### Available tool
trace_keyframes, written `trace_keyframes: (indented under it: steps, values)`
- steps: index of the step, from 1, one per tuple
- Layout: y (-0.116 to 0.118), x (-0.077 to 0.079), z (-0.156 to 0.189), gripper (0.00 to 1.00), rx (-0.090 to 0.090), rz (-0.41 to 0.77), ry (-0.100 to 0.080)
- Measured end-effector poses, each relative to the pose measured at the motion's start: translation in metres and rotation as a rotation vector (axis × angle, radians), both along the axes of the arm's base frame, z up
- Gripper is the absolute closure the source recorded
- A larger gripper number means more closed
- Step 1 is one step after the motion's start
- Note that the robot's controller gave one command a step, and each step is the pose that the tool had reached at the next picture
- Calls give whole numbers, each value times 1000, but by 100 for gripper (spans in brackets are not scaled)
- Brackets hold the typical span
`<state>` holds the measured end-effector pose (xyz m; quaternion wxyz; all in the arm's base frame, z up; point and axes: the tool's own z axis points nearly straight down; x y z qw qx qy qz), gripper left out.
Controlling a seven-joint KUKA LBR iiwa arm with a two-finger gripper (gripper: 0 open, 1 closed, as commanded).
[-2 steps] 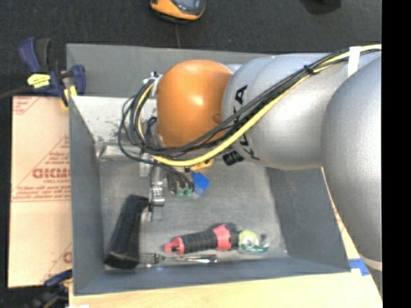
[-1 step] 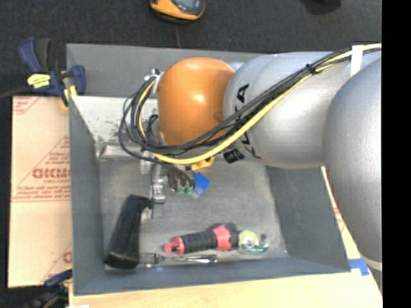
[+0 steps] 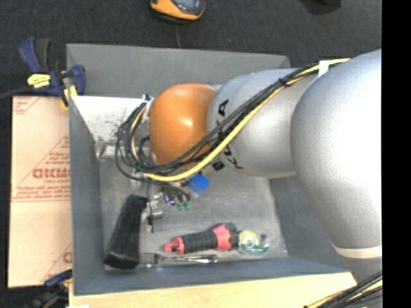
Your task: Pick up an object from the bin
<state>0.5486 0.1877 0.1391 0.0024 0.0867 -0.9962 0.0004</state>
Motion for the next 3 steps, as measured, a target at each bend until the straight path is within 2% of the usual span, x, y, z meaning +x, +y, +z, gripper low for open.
trace_keyframes:
  steps: [1, 2, 3]
  values:
    - [8, -7, -19, 0, 2, 412, -4]
    - [19, -6, -23, 0, 3, 590, 0]
    - [32, -7, -74, 0, 6, 785, 3]
